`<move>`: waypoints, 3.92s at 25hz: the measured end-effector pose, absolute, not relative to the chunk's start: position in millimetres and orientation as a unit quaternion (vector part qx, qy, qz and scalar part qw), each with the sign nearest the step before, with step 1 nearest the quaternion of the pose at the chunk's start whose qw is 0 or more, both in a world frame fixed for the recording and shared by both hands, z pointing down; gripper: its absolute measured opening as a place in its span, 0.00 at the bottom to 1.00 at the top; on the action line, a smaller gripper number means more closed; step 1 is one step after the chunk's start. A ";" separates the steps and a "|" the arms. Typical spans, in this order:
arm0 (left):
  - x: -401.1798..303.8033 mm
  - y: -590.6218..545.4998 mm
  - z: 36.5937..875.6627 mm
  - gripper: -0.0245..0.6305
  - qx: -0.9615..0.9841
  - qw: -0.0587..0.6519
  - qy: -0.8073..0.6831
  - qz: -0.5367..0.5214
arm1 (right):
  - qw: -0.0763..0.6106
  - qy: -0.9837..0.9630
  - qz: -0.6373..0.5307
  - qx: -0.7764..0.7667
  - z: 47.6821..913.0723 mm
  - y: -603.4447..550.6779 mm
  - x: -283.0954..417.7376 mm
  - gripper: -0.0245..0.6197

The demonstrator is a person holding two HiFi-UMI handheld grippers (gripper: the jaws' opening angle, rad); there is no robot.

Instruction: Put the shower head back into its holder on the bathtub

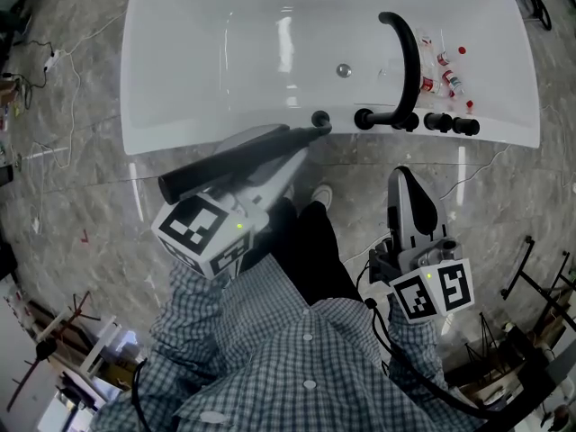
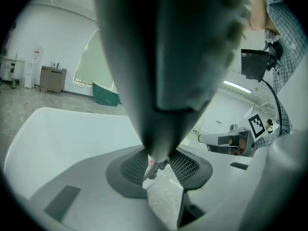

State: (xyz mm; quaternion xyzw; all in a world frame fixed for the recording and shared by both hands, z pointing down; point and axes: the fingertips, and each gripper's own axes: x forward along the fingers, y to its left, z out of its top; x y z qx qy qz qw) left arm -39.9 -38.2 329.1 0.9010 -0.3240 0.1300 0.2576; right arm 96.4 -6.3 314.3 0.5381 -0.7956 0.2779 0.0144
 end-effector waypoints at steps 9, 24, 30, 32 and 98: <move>-42.6 -38.3 331.8 0.25 0.902 0.249 -0.322 0.143 | 0.015 -0.793 0.284 0.539 319.5 -4.0 92.2 0.06; -46.9 -33.8 340.0 0.25 0.900 0.254 -0.320 0.153 | 0.019 -0.786 0.292 0.545 321.2 2.4 90.8 0.06; -47.8 -32.9 340.3 0.25 0.899 0.256 -0.321 0.154 | 0.022 -0.783 0.292 0.549 319.2 2.2 94.8 0.06; -51.2 -31.5 342.6 0.25 0.897 0.255 -0.322 0.162 | 0.022 -0.783 0.293 0.549 320.4 3.9 92.1 0.06; -16.7 -66.3 502.6 0.25 0.885 0.244 -0.290 0.270 | 0.040 -0.762 0.339 0.551 423.5 -12.1 114.9 0.05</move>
